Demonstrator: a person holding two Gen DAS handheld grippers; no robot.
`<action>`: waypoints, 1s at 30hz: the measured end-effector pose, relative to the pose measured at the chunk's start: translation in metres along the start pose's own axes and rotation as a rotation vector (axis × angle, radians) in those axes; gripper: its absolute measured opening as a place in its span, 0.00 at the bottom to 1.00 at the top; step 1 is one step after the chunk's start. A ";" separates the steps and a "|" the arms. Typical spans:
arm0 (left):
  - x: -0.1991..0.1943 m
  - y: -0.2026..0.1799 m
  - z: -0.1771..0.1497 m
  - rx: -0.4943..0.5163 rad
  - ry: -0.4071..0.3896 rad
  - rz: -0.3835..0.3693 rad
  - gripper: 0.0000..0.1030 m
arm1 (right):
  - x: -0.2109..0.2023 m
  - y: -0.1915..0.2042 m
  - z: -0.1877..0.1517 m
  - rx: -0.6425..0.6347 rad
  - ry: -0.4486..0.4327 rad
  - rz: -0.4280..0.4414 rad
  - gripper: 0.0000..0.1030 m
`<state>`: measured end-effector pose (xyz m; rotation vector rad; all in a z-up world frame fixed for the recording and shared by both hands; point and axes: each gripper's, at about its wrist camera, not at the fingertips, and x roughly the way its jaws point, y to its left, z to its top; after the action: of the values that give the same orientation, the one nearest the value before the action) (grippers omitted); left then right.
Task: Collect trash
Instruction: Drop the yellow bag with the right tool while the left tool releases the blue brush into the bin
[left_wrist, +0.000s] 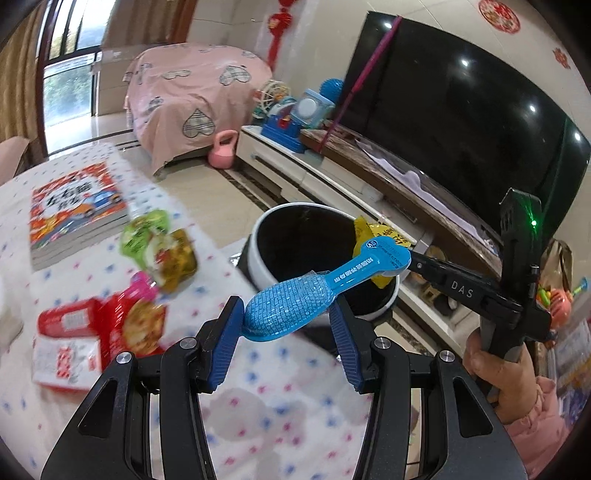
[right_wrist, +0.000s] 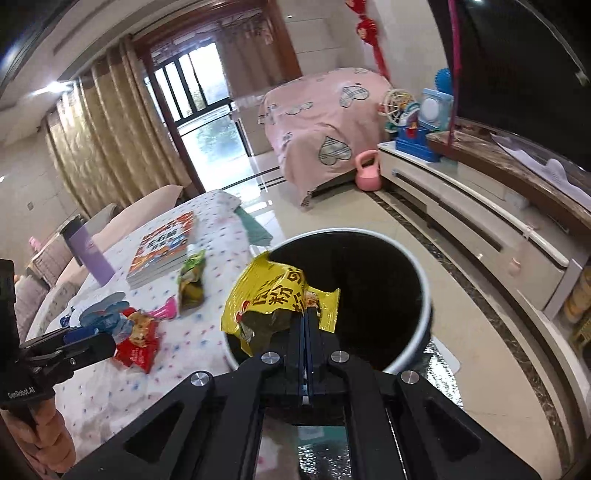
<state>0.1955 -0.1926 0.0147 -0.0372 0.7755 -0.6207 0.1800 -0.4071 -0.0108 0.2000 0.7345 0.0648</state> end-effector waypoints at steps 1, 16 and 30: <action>0.006 -0.005 0.005 0.012 0.004 0.000 0.47 | 0.001 -0.003 0.002 0.003 0.003 -0.003 0.00; 0.078 -0.022 0.036 0.054 0.102 0.002 0.49 | 0.027 -0.039 0.017 0.004 0.072 -0.025 0.06; 0.052 -0.009 0.018 -0.005 0.086 0.009 0.73 | 0.012 -0.047 0.011 0.055 0.043 0.001 0.49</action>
<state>0.2308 -0.2313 -0.0033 -0.0117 0.8597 -0.6151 0.1955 -0.4530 -0.0200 0.2521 0.7791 0.0504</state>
